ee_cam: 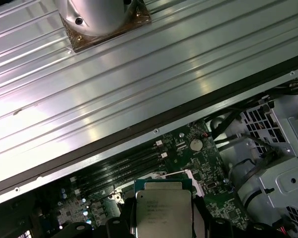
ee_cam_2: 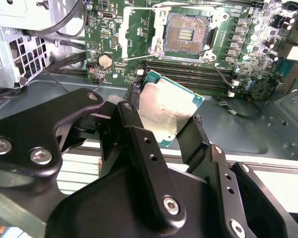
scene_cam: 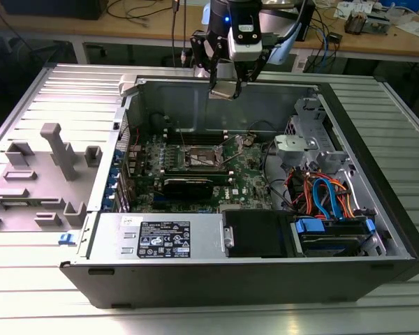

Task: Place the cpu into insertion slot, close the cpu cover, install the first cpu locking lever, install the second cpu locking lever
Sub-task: 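Place the cpu into insertion slot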

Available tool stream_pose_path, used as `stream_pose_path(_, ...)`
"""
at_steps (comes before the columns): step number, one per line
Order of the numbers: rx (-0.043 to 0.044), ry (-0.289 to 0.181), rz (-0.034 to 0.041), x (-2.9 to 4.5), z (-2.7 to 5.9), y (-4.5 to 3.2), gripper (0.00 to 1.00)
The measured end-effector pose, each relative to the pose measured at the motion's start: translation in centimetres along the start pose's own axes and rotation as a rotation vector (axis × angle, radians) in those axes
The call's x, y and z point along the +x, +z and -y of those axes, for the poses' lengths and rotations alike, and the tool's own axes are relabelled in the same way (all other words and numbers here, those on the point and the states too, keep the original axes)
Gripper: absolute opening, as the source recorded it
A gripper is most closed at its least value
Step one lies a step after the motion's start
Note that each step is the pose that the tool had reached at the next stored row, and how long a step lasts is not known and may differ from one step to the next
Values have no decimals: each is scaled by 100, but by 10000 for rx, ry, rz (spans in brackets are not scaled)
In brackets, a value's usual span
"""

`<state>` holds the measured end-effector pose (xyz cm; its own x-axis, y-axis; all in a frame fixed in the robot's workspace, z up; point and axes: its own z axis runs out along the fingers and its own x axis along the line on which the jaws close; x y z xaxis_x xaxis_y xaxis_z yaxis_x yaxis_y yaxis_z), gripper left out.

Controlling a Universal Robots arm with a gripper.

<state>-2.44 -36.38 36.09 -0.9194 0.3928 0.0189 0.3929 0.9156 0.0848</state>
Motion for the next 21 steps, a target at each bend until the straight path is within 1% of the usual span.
stream_pose_path(3,-1,22,2,-2,41,1,55)
stream_pose_path(5,-1,78,6,9,51,6,55)
stream_pose_path(7,-4,229,19,10,52,11,55)
stream_pose_path(21,-6,345,29,9,53,12,55)
